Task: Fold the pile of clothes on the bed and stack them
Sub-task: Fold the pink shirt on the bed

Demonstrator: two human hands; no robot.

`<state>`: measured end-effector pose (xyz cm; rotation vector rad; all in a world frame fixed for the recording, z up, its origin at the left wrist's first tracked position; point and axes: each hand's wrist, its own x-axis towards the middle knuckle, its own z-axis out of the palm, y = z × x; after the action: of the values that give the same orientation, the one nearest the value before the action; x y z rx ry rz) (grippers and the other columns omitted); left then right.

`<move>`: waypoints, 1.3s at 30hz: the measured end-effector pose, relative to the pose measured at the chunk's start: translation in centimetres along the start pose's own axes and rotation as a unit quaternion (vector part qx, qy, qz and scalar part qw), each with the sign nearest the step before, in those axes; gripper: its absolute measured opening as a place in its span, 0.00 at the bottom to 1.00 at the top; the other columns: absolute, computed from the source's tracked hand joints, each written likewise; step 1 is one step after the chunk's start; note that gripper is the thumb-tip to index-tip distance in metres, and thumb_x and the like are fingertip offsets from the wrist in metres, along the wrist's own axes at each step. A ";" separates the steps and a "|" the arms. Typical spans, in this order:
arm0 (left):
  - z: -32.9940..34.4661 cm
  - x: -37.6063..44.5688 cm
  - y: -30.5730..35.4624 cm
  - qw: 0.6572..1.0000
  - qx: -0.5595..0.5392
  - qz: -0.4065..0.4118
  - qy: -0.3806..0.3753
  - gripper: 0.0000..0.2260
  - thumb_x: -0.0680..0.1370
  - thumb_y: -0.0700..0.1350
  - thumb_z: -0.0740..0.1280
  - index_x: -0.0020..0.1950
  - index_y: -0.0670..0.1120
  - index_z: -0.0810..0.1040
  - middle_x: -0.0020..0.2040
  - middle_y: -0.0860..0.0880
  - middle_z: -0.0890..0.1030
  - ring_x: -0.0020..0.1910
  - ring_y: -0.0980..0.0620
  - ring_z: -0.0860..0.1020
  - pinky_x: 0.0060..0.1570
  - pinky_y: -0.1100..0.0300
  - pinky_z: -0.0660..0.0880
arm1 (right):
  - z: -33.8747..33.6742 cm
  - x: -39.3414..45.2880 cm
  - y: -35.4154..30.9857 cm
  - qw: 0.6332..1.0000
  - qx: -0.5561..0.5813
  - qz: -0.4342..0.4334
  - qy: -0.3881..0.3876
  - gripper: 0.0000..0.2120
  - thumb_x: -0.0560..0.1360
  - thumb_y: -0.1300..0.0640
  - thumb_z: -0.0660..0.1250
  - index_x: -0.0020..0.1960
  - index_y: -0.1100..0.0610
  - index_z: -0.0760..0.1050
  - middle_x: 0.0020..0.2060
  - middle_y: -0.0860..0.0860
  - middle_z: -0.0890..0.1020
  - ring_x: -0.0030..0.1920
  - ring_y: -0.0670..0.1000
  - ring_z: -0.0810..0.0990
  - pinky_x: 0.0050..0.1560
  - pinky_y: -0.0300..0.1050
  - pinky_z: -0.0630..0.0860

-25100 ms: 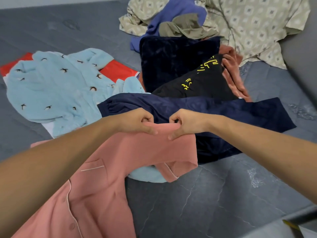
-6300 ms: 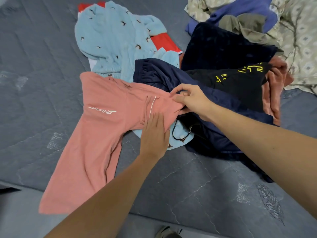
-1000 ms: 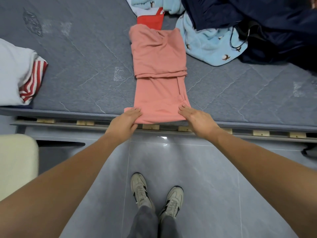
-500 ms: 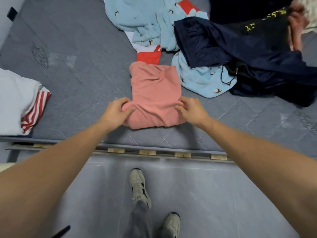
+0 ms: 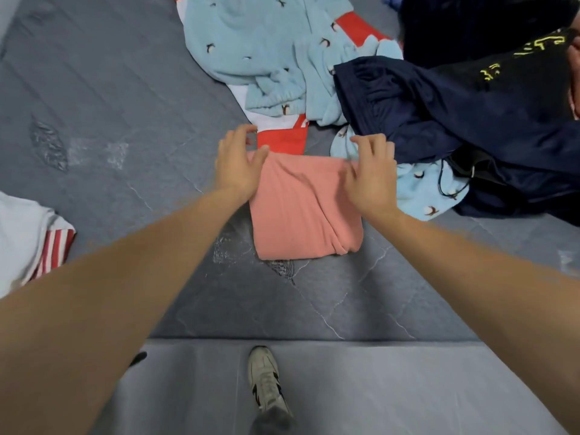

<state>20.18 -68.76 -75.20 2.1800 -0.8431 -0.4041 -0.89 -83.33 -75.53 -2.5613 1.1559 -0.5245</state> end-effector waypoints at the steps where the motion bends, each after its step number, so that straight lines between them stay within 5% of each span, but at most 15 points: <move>1: 0.5 -0.6 -0.4 0.998 0.058 0.005 0.026 0.21 0.83 0.49 0.66 0.75 0.47 0.71 0.66 0.44 0.74 0.65 0.44 0.72 0.64 0.48 0.69 | 0.6 -0.7 -0.4 0.998 -0.038 -0.047 0.020 0.18 0.77 0.61 0.64 0.67 0.59 0.74 0.63 0.58 0.75 0.58 0.60 0.73 0.55 0.55 0.71; 4: 1.4 -4.5 -2.1 0.977 0.167 0.124 0.049 0.26 0.82 0.49 0.62 0.80 0.46 0.65 0.77 0.42 0.66 0.75 0.40 0.67 0.71 0.43 0.65 | 2.8 -4.0 -1.4 0.970 -0.068 -0.218 -0.082 0.23 0.80 0.56 0.61 0.75 0.57 0.70 0.73 0.56 0.71 0.70 0.59 0.71 0.70 0.57 0.65; 7: 3.0 -7.0 -4.8 0.913 0.296 0.263 -0.101 0.26 0.83 0.55 0.59 0.81 0.49 0.67 0.83 0.41 0.61 0.82 0.39 0.59 0.78 0.37 0.57 | 5.6 -5.7 -0.5 0.944 -0.125 -0.230 -0.199 0.27 0.86 0.48 0.53 0.83 0.53 0.61 0.82 0.54 0.61 0.82 0.56 0.58 0.80 0.59 0.55; 12: 4.5 -4.6 -8.3 0.933 0.329 0.048 -0.137 0.37 0.81 0.72 0.51 0.86 0.58 0.48 0.86 0.44 0.44 0.84 0.36 0.44 0.80 0.35 0.48 | 7.4 -4.0 2.9 0.956 -0.207 -0.119 -0.170 0.30 0.87 0.41 0.48 0.84 0.54 0.57 0.83 0.56 0.59 0.83 0.58 0.53 0.82 0.58 0.50; 16: 5.4 -5.1 -7.4 0.959 0.264 -0.020 -0.104 0.38 0.80 0.72 0.55 0.85 0.62 0.44 0.83 0.34 0.50 0.79 0.31 0.59 0.74 0.36 0.63 | 8.0 -4.9 3.0 0.969 -0.198 -0.073 -0.130 0.28 0.86 0.41 0.51 0.83 0.52 0.60 0.82 0.57 0.59 0.81 0.60 0.58 0.79 0.59 0.59; 19: 5.4 -7.8 -6.3 0.983 0.141 -0.063 -0.095 0.40 0.80 0.64 0.65 0.85 0.62 0.46 0.72 0.37 0.64 0.65 0.36 0.69 0.66 0.39 0.71 | 7.3 -6.3 2.0 0.981 -0.165 0.022 -0.101 0.25 0.85 0.42 0.55 0.80 0.47 0.63 0.79 0.60 0.62 0.70 0.64 0.67 0.66 0.59 0.70; 23: 5.6 -11.5 -5.6 0.986 0.008 -0.097 -0.138 0.45 0.77 0.61 0.71 0.84 0.64 0.45 0.63 0.46 0.64 0.62 0.42 0.71 0.61 0.46 0.74 | 6.6 -8.3 0.9 0.984 -0.037 0.134 -0.112 0.26 0.84 0.42 0.58 0.81 0.42 0.59 0.72 0.59 0.63 0.63 0.64 0.69 0.63 0.62 0.75; 26: 6.1 -13.2 -5.6 0.988 -0.037 -0.114 -0.097 0.44 0.75 0.62 0.74 0.82 0.68 0.48 0.63 0.51 0.64 0.57 0.51 0.72 0.56 0.54 0.71 | 6.3 -8.9 0.9 0.979 0.044 0.155 -0.128 0.28 0.84 0.41 0.59 0.82 0.39 0.56 0.66 0.55 0.65 0.62 0.60 0.73 0.59 0.60 0.78; 29: 6.1 -14.8 -5.9 0.980 -0.133 -0.151 -0.014 0.39 0.72 0.56 0.79 0.76 0.60 0.60 0.68 0.54 0.69 0.61 0.58 0.74 0.62 0.54 0.73 | 5.7 -9.4 1.5 0.972 0.112 0.163 -0.130 0.30 0.84 0.43 0.61 0.83 0.40 0.55 0.66 0.54 0.67 0.64 0.58 0.74 0.65 0.56 0.74; 33: 6.2 -16.7 -6.0 0.970 -0.147 -0.191 -0.003 0.24 0.72 0.55 0.80 0.57 0.52 0.69 0.55 0.49 0.76 0.52 0.51 0.78 0.52 0.50 0.80 | 4.3 -10.5 2.4 0.947 0.219 0.203 -0.117 0.29 0.83 0.50 0.66 0.81 0.46 0.61 0.72 0.50 0.69 0.71 0.49 0.70 0.73 0.45 0.65; 35: 6.2 -17.1 -5.7 0.972 -0.148 -0.185 -0.013 0.21 0.72 0.53 0.80 0.55 0.51 0.72 0.54 0.49 0.76 0.50 0.51 0.79 0.50 0.55 0.80 | 3.5 -10.8 2.9 0.934 0.246 0.233 -0.111 0.22 0.81 0.53 0.70 0.72 0.52 0.69 0.63 0.49 0.77 0.60 0.41 0.77 0.64 0.37 0.71; 37: 6.0 -17.4 -5.6 0.972 -0.153 -0.180 -0.018 0.18 0.73 0.49 0.80 0.55 0.48 0.74 0.55 0.48 0.76 0.51 0.51 0.79 0.51 0.61 0.80 | 3.0 -10.9 3.2 0.927 0.243 0.267 -0.105 0.13 0.78 0.55 0.73 0.57 0.56 0.72 0.47 0.47 0.79 0.43 0.34 0.79 0.44 0.26 0.70; 39: 5.9 -17.6 -5.8 0.972 -0.148 -0.182 -0.019 0.15 0.74 0.45 0.80 0.54 0.46 0.77 0.55 0.47 0.76 0.51 0.52 0.80 0.51 0.71 0.77 | 2.8 -11.1 3.5 0.922 0.237 0.289 -0.098 0.11 0.76 0.56 0.75 0.48 0.57 0.73 0.39 0.48 0.78 0.36 0.34 0.77 0.37 0.27 0.69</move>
<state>6.83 -57.06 -83.11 2.0447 -0.3677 -0.7061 -8.72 -76.82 -81.76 -1.7113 1.4175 -0.3357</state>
